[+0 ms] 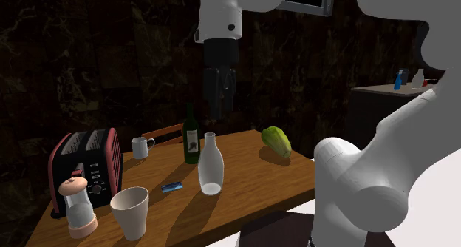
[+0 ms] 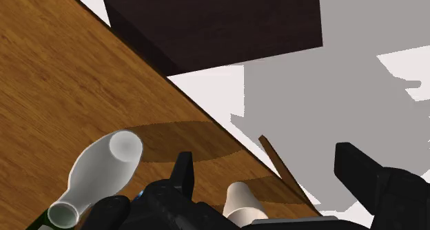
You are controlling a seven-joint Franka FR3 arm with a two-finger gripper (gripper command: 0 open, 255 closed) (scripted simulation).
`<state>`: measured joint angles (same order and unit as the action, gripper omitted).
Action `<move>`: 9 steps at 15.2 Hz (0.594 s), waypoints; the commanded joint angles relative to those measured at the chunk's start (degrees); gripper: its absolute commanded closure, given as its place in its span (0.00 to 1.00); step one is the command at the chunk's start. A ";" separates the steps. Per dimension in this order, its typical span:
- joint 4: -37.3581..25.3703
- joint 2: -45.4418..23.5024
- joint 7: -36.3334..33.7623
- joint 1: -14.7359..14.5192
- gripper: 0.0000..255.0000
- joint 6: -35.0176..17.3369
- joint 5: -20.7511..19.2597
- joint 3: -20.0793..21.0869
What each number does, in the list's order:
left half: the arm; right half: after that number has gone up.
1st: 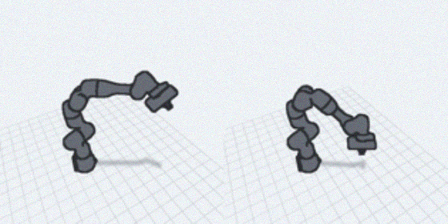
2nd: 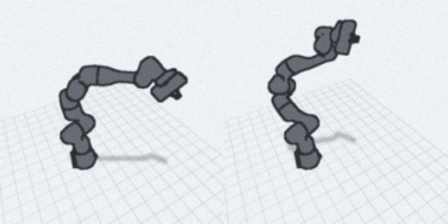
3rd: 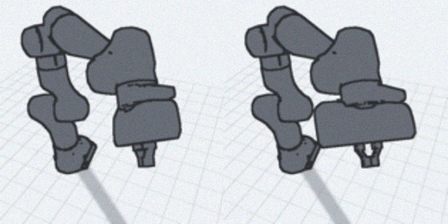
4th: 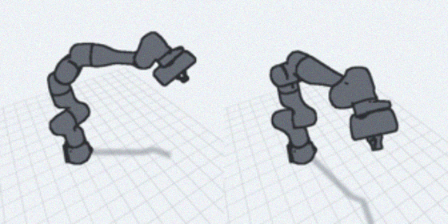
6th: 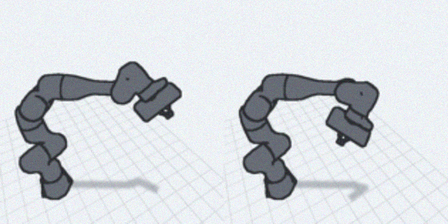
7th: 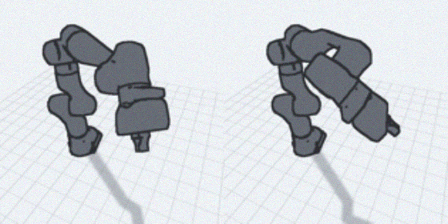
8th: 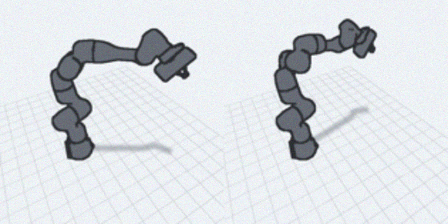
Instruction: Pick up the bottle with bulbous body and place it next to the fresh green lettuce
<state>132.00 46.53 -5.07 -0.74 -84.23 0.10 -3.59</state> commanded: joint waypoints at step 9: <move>0.33 -9.23 8.30 2.24 0.00 -8.16 -5.78 -7.99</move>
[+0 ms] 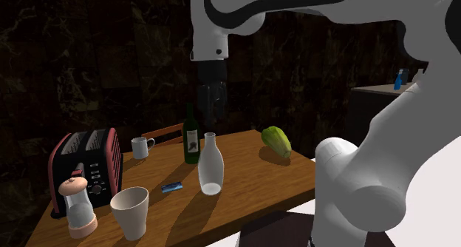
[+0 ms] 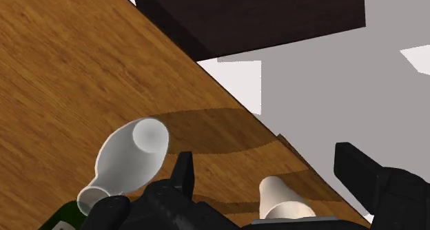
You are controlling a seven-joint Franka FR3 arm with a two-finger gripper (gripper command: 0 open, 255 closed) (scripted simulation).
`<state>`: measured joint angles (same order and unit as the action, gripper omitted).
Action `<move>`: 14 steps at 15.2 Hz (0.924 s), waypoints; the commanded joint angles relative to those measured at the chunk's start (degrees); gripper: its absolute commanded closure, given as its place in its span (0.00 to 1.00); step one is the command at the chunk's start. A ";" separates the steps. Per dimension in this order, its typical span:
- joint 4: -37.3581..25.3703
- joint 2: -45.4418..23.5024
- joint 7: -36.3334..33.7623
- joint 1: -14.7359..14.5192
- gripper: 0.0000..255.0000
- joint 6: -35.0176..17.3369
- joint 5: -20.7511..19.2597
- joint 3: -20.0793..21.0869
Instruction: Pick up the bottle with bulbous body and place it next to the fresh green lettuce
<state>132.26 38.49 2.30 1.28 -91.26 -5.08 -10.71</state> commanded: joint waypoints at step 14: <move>-9.58 -25.62 15.73 2.59 0.00 -14.23 -2.93 -14.03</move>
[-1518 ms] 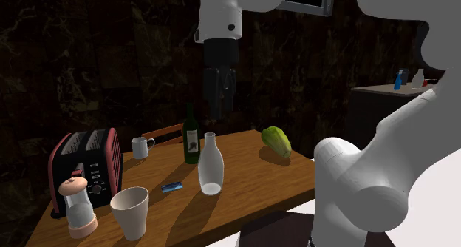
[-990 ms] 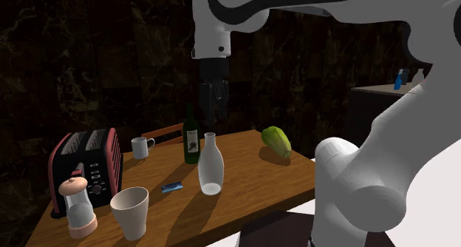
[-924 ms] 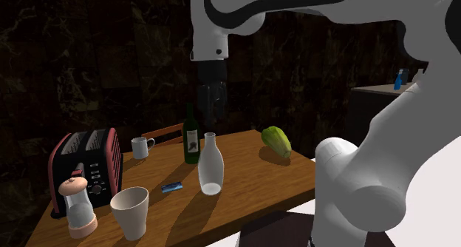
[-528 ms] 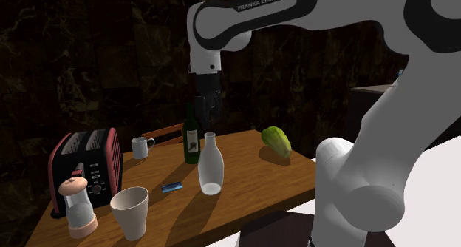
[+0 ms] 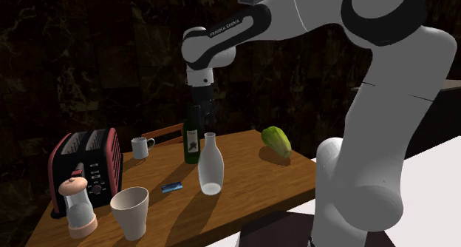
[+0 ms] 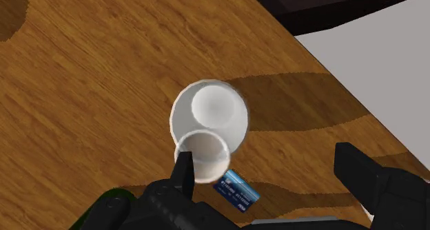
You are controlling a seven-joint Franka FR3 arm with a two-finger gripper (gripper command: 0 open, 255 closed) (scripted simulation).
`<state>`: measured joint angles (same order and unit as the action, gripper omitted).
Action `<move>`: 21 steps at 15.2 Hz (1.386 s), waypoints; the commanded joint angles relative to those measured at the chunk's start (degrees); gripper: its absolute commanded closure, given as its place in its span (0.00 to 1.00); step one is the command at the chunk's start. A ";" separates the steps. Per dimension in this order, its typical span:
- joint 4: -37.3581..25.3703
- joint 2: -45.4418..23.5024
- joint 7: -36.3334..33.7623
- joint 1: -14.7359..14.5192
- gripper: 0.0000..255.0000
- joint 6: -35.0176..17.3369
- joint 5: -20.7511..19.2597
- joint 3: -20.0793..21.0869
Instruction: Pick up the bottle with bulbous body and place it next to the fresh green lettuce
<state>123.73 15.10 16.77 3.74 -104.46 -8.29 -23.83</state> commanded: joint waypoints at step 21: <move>0.08 -9.64 5.06 1.07 1.00 -8.90 1.92 -3.58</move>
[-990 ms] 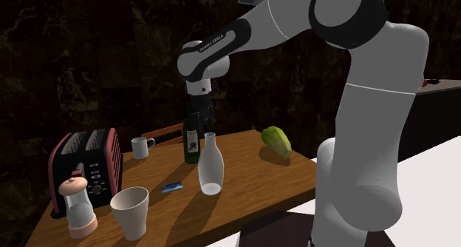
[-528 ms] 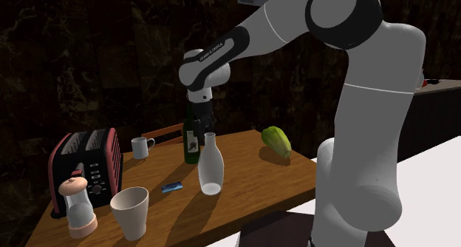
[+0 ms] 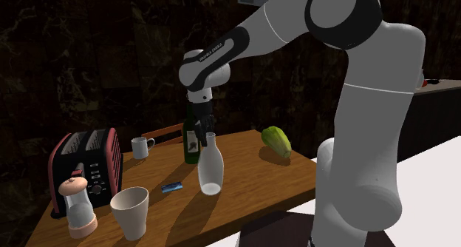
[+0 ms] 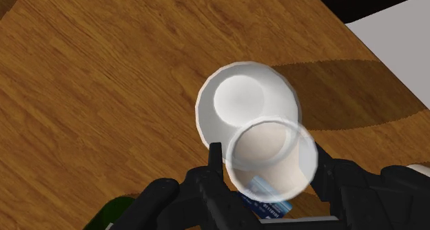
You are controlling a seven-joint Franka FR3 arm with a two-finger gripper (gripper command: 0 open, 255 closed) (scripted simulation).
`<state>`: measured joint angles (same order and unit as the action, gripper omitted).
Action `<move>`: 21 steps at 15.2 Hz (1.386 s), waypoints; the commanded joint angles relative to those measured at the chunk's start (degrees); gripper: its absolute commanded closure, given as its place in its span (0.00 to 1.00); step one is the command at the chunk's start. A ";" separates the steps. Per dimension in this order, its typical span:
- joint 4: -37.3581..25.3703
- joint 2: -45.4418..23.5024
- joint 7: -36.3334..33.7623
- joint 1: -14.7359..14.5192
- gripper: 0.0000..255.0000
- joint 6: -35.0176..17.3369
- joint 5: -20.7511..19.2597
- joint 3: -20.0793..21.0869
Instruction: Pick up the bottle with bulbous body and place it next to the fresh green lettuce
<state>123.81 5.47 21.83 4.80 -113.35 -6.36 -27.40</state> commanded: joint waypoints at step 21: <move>-7.45 2.78 -0.32 -0.22 1.00 10.01 -0.75 0.72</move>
<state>116.98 8.00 21.50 4.58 -104.17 -7.05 -26.73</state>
